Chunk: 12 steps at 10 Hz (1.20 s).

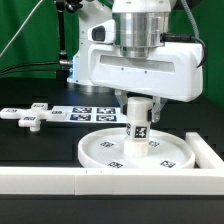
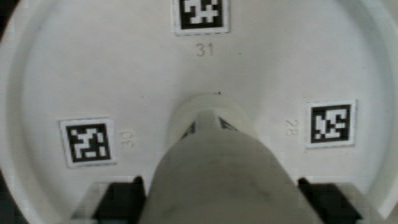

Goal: Assemble round table

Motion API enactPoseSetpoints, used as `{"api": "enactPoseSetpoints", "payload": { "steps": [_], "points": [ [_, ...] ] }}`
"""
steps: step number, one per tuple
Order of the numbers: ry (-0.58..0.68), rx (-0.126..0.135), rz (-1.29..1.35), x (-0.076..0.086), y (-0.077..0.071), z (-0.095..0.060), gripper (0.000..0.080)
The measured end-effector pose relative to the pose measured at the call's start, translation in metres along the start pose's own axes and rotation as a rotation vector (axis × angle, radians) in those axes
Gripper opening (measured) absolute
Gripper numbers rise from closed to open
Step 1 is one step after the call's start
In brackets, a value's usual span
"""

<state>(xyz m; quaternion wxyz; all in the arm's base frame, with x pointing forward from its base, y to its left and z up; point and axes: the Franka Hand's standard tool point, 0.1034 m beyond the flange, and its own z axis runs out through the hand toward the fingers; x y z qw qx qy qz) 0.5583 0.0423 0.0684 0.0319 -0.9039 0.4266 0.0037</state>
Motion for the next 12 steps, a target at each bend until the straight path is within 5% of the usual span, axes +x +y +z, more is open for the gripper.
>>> {"api": "enactPoseSetpoints", "payload": {
  "steps": [5,6,7,12],
  "points": [
    [-0.01,0.009,0.099,-0.0004,-0.0012,-0.0005,0.0409],
    [-0.01,0.005,0.078,-0.0008,-0.0017,-0.0005,0.0575],
    [-0.018,-0.002,0.011,-0.0021,-0.0062,-0.0016,0.0633],
    [-0.016,0.006,-0.428,-0.0021,-0.0093,-0.0031,0.0648]
  ]
}}
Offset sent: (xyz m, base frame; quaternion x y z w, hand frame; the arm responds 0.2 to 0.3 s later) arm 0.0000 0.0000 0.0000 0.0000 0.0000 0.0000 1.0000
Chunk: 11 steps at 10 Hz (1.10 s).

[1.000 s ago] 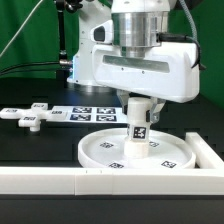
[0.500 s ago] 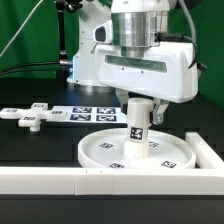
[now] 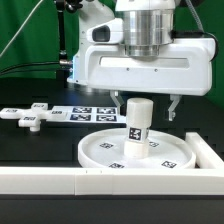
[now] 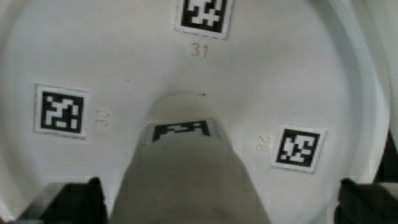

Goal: Assemble round table

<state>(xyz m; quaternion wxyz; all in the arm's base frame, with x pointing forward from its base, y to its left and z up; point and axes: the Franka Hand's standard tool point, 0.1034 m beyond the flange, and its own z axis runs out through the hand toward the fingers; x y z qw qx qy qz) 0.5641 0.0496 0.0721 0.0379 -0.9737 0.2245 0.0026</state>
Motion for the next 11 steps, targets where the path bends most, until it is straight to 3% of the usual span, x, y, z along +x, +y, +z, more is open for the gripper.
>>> {"api": "enactPoseSetpoints", "payload": {
  "steps": [1,2,11],
  "points": [
    [0.0,0.0,-0.053,0.0002,-0.0001,-0.0001,0.0648],
    [0.001,-0.023,-0.188,0.0028,-0.0021,-0.0028,0.0648],
    [-0.001,-0.034,-0.86,0.0085,-0.0039,-0.006,0.0648]
  ]
}}
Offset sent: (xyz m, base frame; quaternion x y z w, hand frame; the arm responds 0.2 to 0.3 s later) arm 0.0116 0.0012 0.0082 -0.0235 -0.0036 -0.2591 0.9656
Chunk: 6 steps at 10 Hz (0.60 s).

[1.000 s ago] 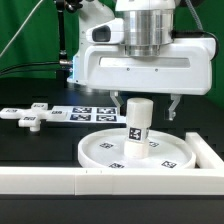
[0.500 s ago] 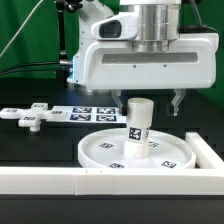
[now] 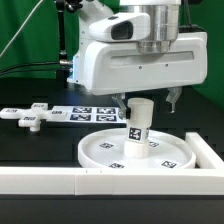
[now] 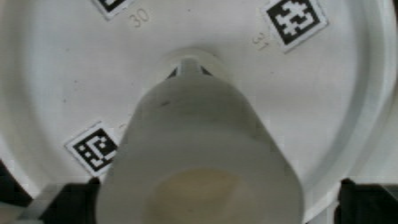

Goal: Assemble round table

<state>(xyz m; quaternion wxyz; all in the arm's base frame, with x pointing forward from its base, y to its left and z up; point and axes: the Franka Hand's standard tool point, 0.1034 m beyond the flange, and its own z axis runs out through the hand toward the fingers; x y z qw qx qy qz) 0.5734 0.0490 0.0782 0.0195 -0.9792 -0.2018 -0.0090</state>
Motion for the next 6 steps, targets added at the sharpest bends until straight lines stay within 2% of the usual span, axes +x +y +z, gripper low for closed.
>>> {"api": "enactPoseSetpoints", "payload": {
  "steps": [2,6],
  "points": [
    [-0.04,-0.016,-0.214,0.0021,-0.0018,-0.0006,0.0648],
    [-0.056,-0.009,-0.469,0.0024,0.0003,0.0014,0.0648]
  ]
}}
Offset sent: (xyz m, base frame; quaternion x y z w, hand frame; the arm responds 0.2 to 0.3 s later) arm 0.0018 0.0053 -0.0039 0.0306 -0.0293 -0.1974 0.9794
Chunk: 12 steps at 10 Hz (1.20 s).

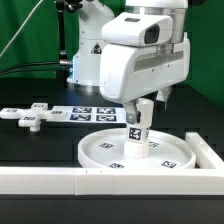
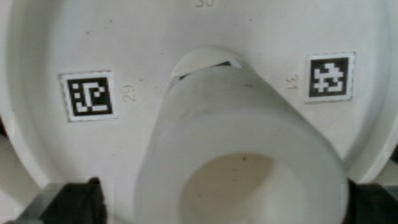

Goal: Assemble round table

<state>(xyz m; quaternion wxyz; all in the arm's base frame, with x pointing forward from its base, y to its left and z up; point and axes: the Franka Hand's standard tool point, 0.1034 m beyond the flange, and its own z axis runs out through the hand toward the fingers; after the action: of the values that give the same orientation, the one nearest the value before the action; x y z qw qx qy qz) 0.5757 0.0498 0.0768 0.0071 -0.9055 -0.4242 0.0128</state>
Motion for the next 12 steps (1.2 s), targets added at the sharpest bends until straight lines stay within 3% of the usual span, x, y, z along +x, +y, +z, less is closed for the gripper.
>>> {"api": "enactPoseSetpoints", "payload": {
  "steps": [5,12],
  "points": [
    [-0.019,-0.016,-0.458,-0.003,0.006,0.001,0.0648],
    [-0.045,-0.012,-0.784,-0.012,0.008,0.005,0.0648]
  ]
}}
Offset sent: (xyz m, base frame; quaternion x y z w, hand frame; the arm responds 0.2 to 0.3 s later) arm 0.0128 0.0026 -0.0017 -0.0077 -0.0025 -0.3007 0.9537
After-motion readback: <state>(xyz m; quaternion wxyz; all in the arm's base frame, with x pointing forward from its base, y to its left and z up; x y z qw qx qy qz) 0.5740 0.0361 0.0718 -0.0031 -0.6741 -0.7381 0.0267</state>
